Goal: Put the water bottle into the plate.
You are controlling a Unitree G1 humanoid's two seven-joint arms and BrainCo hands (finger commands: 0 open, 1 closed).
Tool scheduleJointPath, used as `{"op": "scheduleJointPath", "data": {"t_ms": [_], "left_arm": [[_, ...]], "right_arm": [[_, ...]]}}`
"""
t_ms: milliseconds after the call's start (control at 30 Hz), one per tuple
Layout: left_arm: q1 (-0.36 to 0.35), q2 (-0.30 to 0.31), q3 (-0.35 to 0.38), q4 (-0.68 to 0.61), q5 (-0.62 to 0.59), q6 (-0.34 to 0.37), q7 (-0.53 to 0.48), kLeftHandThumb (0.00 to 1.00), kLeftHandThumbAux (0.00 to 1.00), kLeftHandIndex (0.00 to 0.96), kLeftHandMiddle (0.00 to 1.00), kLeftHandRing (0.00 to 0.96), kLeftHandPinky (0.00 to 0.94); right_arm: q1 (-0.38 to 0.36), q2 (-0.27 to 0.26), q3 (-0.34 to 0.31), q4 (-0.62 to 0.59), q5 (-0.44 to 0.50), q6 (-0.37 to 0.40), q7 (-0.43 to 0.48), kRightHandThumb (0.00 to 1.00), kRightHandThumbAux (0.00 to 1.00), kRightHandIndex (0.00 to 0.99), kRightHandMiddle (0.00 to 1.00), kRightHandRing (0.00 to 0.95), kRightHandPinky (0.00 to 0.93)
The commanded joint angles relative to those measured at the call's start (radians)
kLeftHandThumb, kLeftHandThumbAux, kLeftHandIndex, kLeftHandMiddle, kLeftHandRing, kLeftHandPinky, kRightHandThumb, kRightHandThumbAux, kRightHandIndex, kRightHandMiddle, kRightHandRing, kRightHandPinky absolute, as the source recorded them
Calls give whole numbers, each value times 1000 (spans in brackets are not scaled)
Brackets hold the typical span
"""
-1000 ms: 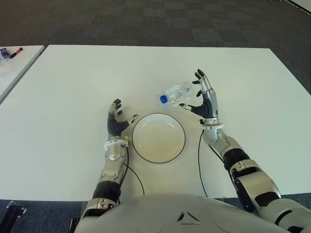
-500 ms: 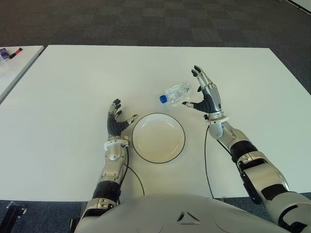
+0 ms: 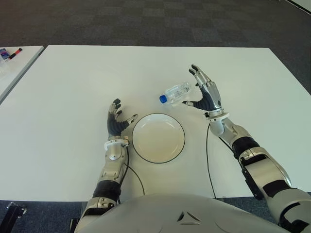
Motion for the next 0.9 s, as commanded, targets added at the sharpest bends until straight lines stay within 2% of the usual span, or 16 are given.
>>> {"op": "scheduleJointPath", "data": {"t_ms": [33,133,333,400,600,900], "left_arm": [[5,-19,6,44,-7,35,8,0,979,134,139,130,165],[2,-20,5,47,-6,35,7,0,981,134,139,130,165],[-3,-22,1,51,-3,33,8,0,981,133,140,131,165],[-4,-24,-2,51,-1,34,11,0,980,133,141,131,164],[-4,-27,-11,49,9,37,21,0,974,132,140,131,164],[-1,-36,-20,45,10,34,30,0,971,130,139,131,164]], "right_arm": [[-80,24,23,62,-11,40,32,0,955,0,0,134,412],[-132,47,33,104,-5,71,64,0,953,0,0,113,419],[-182,71,48,134,2,117,120,0,938,0,0,107,431],[-194,75,54,143,2,132,137,0,931,0,0,102,344],[-234,81,77,179,-4,167,178,0,925,0,0,64,175],[-266,76,122,196,-37,216,154,0,899,0,0,17,104]]}}
